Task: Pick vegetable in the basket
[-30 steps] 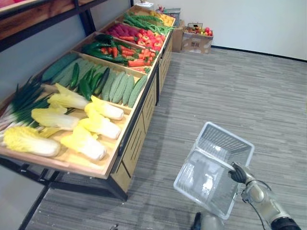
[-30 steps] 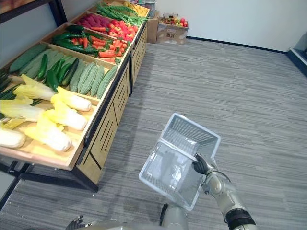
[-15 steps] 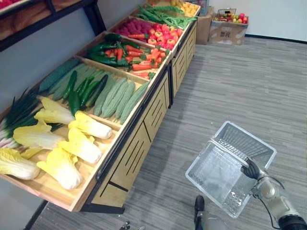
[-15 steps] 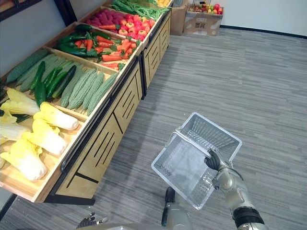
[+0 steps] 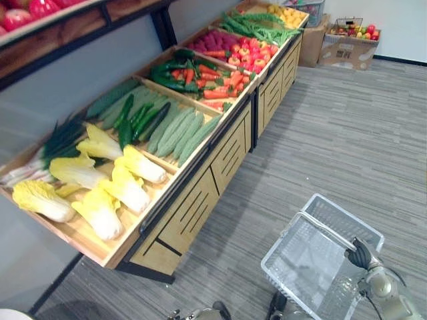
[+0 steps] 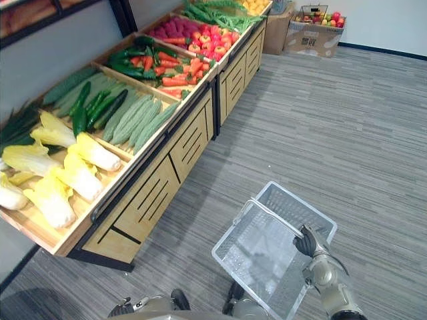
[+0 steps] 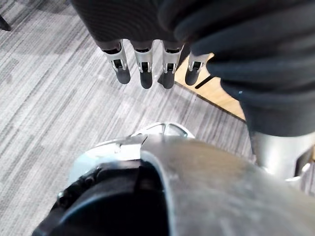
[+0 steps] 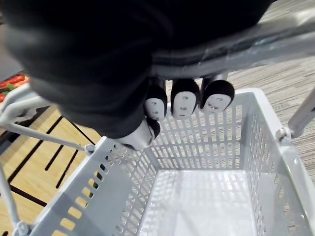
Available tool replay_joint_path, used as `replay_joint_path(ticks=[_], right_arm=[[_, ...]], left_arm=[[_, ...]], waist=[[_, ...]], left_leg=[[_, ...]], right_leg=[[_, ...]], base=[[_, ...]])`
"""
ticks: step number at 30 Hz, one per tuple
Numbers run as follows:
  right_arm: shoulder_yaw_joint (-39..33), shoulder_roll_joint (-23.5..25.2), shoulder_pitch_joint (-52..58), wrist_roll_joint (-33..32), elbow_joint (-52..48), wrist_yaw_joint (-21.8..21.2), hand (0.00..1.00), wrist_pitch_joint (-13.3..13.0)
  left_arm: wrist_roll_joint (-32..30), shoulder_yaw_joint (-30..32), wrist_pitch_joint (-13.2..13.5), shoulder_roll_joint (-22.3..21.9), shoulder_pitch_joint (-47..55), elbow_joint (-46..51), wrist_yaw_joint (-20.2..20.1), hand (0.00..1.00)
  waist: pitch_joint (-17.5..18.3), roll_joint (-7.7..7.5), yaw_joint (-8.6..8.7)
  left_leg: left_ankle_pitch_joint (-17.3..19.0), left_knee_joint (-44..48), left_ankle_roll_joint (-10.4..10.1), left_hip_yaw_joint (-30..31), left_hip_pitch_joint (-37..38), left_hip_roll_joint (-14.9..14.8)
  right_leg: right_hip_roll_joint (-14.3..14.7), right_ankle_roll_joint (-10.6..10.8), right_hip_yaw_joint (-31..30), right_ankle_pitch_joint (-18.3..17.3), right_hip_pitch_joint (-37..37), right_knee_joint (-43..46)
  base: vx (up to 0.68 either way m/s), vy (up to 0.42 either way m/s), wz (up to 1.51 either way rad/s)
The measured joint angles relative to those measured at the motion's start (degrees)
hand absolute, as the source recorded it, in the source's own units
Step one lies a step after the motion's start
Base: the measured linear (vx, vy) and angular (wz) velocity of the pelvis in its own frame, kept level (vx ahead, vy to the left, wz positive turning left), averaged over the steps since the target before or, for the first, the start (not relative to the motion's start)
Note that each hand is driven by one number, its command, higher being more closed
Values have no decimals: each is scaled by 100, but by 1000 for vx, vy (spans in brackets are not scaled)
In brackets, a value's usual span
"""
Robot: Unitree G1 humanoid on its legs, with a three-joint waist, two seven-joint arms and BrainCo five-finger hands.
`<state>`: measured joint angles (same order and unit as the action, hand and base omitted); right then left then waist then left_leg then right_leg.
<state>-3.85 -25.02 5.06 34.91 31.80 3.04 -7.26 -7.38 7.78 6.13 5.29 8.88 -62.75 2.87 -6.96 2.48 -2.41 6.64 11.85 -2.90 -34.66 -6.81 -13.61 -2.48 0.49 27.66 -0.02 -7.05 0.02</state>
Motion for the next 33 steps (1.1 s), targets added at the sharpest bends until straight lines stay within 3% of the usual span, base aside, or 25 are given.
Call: replay_joint_path(ticks=[2,7,9,13,16,19,22,24,26,28,30,32,33], right_arm=[[3,25,28,3,89,0,100,18],[63,216,204,-1,86,22,100,25],[16,229,260,0,85,32,100,28],[-59,245,523,-2,87,64,100,97],[-83,386,582,-7,170,81,100,106],[-72,638,444,-124,465,95,100,92],[-157,645,228,-122,727,131,100,94],[-277,660,204,-179,781,141,100,97],[-300,720,181,-218,852,145,100,89],[-297,766,163,-224,929,141,100,73],[-294,849,120,-227,951,135,100,61],[-294,883,120,-233,954,131,100,49],[-380,783,150,-233,993,129,100,74]], left_arm=[[-6,-2,-4,91,-19,-9,55,0],[-31,-17,-6,89,-5,-98,72,0],[-32,-80,-6,118,-10,-106,71,0],[-28,-208,-3,186,-8,-99,82,0],[-26,-309,2,270,40,-104,107,0],[-16,-306,2,366,33,-100,117,0],[-17,-303,3,364,25,-103,114,0],[-18,-291,2,367,-14,-106,121,0],[-18,-260,1,446,-12,-109,127,0],[-18,-164,2,498,-14,-109,135,0],[-17,-165,2,519,36,-111,135,0],[-16,-163,9,578,29,-113,134,0],[0,-143,9,394,-57,-224,140,0]], waist=[[-48,-111,-16],[0,-178,-20],[30,-188,21],[144,-280,81],[196,-289,149],[236,-464,83],[195,-396,94],[121,-268,97],[91,-237,94],[61,-323,95],[56,-552,88],[-6,-776,92],[25,-587,76]], left_leg=[[-114,-241,-22,-93,232,113],[-331,-982,-60,-185,608,456],[-383,-1195,6,11,705,634],[-417,-1407,58,490,794,839],[-479,-1631,90,876,942,890],[-600,-1779,84,1072,953,959],[-544,-1778,239,1372,926,967],[-486,-1763,262,1668,1004,841],[-442,-1740,186,1861,1081,725],[-413,-1736,-8,2023,1226,622],[-310,-1667,-224,2186,1350,584],[-85,-1383,-439,2332,1354,636],[12,-1307,-586,2479,1340,373]], right_leg=[[-11,-38,-30,78,159,-208],[-40,32,-205,123,261,-366],[-245,57,-66,19,124,132],[-659,440,92,-432,-115,1262],[-635,403,-832,-289,-135,1737],[-600,342,-950,-246,65,1354],[-643,353,-1213,-204,-110,1820],[-541,354,-1598,-375,-230,1849],[-489,420,-1741,-331,-291,1494],[-486,550,-1754,-242,-318,1095],[-568,722,-1909,-84,-483,667],[-697,662,-2047,282,-491,471],[-457,494,-1907,329,-465,764]], base=[[4,48,-7],[32,56,-19],[50,85,9],[114,104,47],[156,97,60],[180,50,36],[176,51,45],[192,21,61],[213,-56,58],[266,-135,57],[338,-284,52],[287,-368,48],[217,-286,43]])
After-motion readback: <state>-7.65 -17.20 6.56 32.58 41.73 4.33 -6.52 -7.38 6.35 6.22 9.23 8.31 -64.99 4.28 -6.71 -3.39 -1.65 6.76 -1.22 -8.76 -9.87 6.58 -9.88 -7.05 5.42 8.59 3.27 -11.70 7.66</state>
